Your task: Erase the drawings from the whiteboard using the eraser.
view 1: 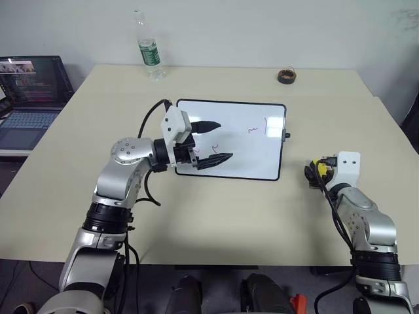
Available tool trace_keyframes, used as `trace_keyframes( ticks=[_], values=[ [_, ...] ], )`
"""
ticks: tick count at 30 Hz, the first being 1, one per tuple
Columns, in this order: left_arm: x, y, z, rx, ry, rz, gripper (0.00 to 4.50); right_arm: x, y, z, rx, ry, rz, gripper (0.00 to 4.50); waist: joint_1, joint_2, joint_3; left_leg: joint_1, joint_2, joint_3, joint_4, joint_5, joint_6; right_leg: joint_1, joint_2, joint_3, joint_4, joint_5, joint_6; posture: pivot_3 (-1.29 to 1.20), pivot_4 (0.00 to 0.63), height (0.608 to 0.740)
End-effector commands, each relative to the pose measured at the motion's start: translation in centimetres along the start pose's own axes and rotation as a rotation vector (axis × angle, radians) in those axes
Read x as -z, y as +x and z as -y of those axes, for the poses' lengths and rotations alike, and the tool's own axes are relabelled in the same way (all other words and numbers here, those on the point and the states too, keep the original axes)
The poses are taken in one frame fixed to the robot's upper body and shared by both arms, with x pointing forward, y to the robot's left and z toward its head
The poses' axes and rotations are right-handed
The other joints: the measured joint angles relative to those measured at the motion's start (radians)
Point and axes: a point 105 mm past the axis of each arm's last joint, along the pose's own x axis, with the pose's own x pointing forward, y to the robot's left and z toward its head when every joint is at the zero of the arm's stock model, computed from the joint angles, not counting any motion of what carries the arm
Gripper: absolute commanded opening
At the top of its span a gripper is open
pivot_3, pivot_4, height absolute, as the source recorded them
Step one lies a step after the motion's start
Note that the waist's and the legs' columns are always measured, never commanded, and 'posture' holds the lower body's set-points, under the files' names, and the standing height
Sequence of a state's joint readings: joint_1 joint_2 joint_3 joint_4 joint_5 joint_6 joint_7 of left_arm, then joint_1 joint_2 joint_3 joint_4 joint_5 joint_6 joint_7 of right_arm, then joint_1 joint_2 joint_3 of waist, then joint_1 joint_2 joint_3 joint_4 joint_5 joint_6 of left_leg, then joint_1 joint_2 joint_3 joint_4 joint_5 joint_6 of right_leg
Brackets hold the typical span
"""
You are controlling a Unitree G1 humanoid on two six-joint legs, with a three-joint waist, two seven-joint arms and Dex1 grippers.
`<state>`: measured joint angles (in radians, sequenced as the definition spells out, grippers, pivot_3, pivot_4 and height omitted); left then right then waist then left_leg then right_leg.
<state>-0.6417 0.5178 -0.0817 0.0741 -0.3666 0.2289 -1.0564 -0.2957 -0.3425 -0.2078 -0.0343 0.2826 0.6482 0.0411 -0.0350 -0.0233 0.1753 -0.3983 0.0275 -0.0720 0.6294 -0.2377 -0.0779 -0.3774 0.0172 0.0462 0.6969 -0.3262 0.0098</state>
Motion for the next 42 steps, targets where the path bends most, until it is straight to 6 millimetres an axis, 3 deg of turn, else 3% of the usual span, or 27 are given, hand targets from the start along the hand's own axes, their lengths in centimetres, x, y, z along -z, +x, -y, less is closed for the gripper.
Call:
trace_keyframes(
  ticks=[1, 8, 15, 18, 22, 28, 34, 38, 42],
  values=[
    [-0.7, -0.8, -0.4, -0.023, 0.052, 0.005, 4.50, -2.0, 0.0, 0.9, 0.047, 0.008, 0.083, 3.58, 0.000, 0.000, 0.000, 0.000, 0.000, 0.000, 0.000, 0.000, 0.000, 0.000, 0.000, 0.000, 0.000, 0.000, 0.000, 0.00, 0.150, 0.740],
    [-0.5, -1.4, -0.4, -0.066, 0.043, -0.013, 4.50, -2.2, 0.1, 0.8, 0.047, 0.018, 0.095, 1.15, 0.001, 0.000, 0.000, 0.000, 0.000, 0.000, 0.000, 0.000, 0.000, 0.000, 0.000, 0.000, 0.000, 0.000, 0.000, 0.00, 0.150, 0.740],
    [0.0, -3.4, -1.4, -0.268, -0.020, -0.032, 4.50, -4.1, -0.7, -0.7, -0.019, 0.004, 0.155, 1.11, -0.001, 0.001, 0.001, 0.000, 0.001, -0.001, 0.000, 0.000, 0.000, 0.000, -0.001, 0.000, 0.000, 0.000, 0.000, 0.00, 0.150, 0.740],
    [0.0, -4.2, -2.1, -0.394, -0.032, -0.038, 4.50, -6.6, -2.2, -3.3, -0.142, -0.029, 0.240, 1.11, -0.001, 0.001, 0.001, -0.001, 0.001, -0.001, 0.000, 0.000, 0.000, 0.000, -0.001, 0.001, 0.000, 0.000, 0.000, 0.00, 0.150, 0.740],
    [0.5, -4.2, -1.3, -0.402, -0.047, -0.072, 4.50, -9.5, -3.9, -7.4, -0.318, -0.052, 0.347, 1.11, -0.001, 0.001, 0.001, 0.000, 0.001, -0.002, 0.000, 0.000, 0.000, 0.000, -0.002, 0.001, 0.000, 0.000, 0.000, 0.00, 0.150, 0.740],
    [0.1, -3.6, -1.0, -0.401, -0.045, -0.082, 4.50, -13.0, -2.8, -11.8, -0.402, -0.184, 0.448, 1.11, 0.001, 0.001, 0.001, 0.000, 0.001, -0.002, 0.001, 0.000, 0.000, 0.000, -0.002, 0.000, 0.001, 0.000, 0.000, 0.00, 0.150, 0.740],
    [-0.1, -2.6, 0.0, -0.352, -0.040, -0.088, 4.50, -13.6, -0.3, -13.9, -0.400, -0.254, 0.452, 1.11, 0.002, 0.001, 0.001, -0.001, 0.001, -0.002, 0.000, 0.000, 0.000, -0.001, -0.002, 0.000, 0.000, 0.000, 0.000, 0.00, 0.150, 0.740],
    [-0.2, -2.3, 0.2, -0.342, -0.037, -0.087, 4.50, -11.7, 0.9, -14.1, -0.400, -0.289, 0.391, 1.11, 0.003, 0.001, 0.001, -0.001, 0.001, -0.002, 0.000, 0.000, 0.000, -0.001, -0.003, 0.000, 0.000, 0.000, 0.000, 0.00, 0.150, 0.740],
    [0.0, -2.4, 0.1, -0.338, -0.036, -0.090, 4.50, -8.6, -0.1, -15.7, -0.529, -0.367, 0.297, 1.11, 0.002, 0.001, 0.001, -0.001, 0.001, -0.002, 0.000, 0.000, 0.000, -0.001, -0.003, 0.000, 0.000, 0.000, 0.000, 0.00, 0.150, 0.740]
  ],
)
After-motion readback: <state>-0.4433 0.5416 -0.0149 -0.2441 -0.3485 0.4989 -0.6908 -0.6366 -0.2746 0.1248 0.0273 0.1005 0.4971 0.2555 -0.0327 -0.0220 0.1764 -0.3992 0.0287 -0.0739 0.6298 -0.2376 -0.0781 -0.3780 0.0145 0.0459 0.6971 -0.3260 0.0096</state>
